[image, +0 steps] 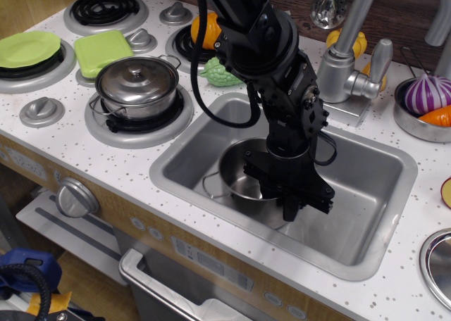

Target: Pick up pot from sink

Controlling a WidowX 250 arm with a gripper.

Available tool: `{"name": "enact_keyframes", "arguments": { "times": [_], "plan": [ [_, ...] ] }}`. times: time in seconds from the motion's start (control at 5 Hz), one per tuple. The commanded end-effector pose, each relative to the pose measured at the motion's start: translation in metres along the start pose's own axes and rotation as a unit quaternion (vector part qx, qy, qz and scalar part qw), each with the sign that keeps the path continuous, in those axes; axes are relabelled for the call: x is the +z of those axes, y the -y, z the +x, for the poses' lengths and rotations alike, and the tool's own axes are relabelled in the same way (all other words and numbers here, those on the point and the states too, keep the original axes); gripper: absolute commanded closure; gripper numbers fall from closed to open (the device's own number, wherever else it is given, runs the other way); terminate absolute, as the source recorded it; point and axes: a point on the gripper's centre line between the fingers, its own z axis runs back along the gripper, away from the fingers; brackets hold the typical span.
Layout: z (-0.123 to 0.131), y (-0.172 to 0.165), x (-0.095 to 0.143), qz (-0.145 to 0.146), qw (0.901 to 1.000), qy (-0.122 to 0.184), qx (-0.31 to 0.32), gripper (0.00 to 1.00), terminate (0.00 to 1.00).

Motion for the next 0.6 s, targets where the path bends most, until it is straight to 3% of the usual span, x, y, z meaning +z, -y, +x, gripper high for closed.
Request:
{"name": "enact_keyframes", "arguments": {
  "times": [0.0,0.2,0.4],
  "plan": [
    [0.009,0.016,0.025,0.034,0.9991,0.022,-0.007,1.0,0.0],
    [0.013,0.017,0.045,0.053,0.9978,0.031,-0.026,1.0,0.0],
    [0.027,0.015,0.073,0.066,0.9973,0.007,-0.031,1.0,0.0]
  ]
}}
